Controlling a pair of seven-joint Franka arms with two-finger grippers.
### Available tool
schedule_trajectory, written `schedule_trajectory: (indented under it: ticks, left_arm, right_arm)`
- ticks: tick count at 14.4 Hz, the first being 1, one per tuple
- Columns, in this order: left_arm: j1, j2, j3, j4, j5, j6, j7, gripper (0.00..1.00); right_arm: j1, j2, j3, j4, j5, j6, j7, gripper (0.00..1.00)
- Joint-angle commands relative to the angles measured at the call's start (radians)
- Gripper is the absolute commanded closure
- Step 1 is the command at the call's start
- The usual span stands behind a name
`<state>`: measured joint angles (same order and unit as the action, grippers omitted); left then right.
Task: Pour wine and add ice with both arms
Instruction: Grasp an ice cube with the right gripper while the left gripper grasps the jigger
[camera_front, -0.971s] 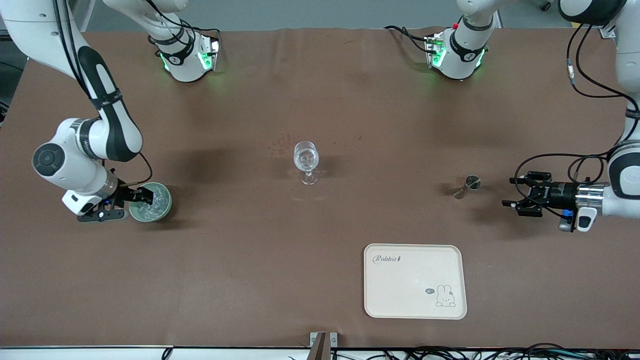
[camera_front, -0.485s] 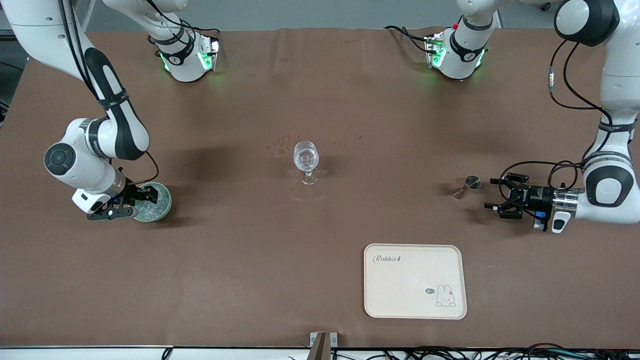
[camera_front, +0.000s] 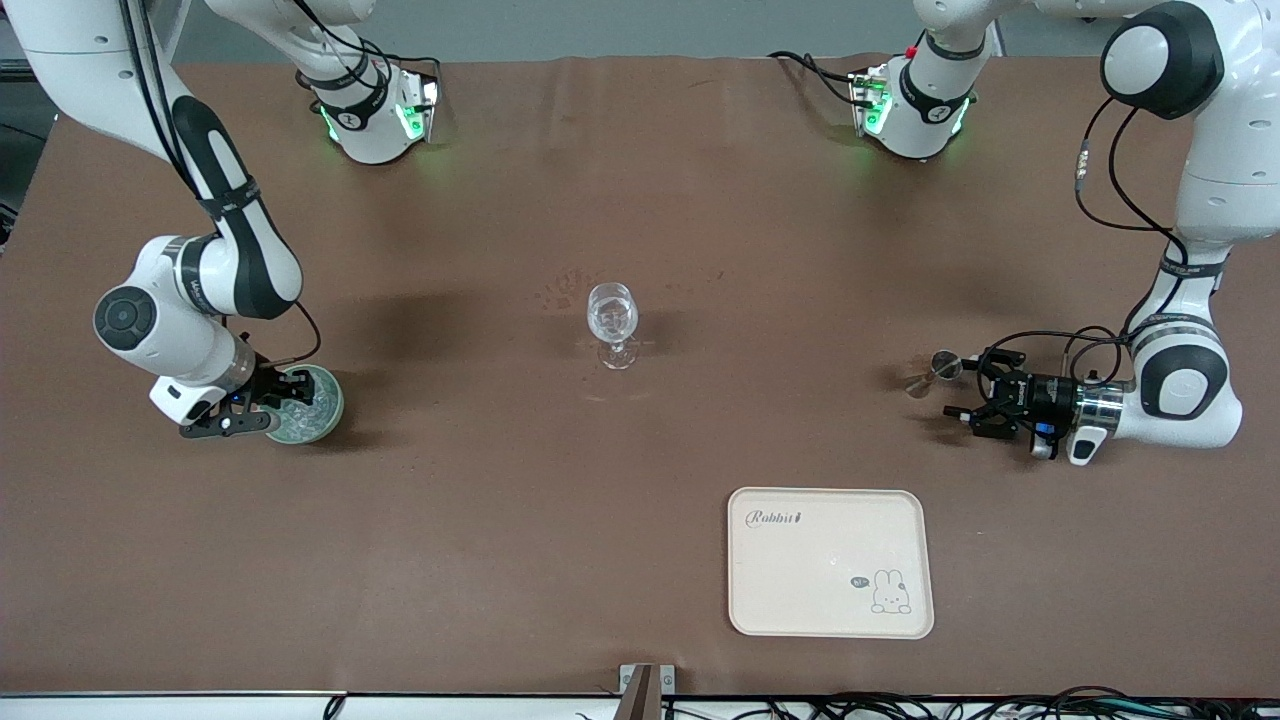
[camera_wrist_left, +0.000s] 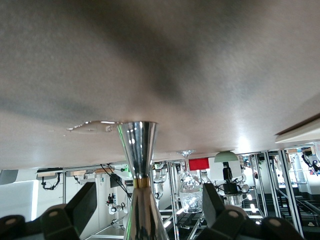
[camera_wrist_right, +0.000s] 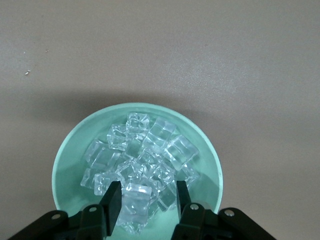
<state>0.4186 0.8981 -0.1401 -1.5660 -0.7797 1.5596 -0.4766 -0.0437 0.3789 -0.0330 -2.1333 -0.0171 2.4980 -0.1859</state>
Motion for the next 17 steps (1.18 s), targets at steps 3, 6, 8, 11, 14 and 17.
schedule_trajectory:
  ticks: [3, 6, 8, 11, 14, 17]
  left_arm:
    - [-0.017, 0.009, -0.001, 0.009, -0.047, -0.018, -0.057, 0.14]
    - [-0.024, 0.009, -0.001, -0.009, -0.047, -0.013, -0.057, 0.17]
    - [-0.026, 0.009, -0.003, -0.011, -0.047, -0.009, -0.057, 0.20]
    - [-0.034, 0.009, -0.004, -0.022, -0.047, -0.009, -0.050, 0.24]
    - [-0.034, 0.009, -0.004, -0.029, -0.043, -0.009, -0.045, 0.30]
    - [-0.031, 0.009, -0.003, -0.034, -0.033, -0.009, -0.040, 0.36]
  right_arm:
    - [0.002, -0.006, 0.001, -0.016, 0.002, -0.013, -0.004, 0.51]
    - [0.002, 0.000, 0.001, -0.016, 0.003, -0.013, -0.004, 0.53]
    - [0.002, 0.000, 0.001, -0.014, 0.003, -0.014, -0.003, 0.53]
    - [0.002, 0.000, 0.001, -0.008, 0.003, -0.013, -0.001, 0.53]
    - [0.005, 0.000, 0.001, -0.004, 0.003, -0.013, -0.001, 0.53]
    - [0.005, 0.002, 0.001, 0.000, 0.003, -0.011, -0.001, 0.53]
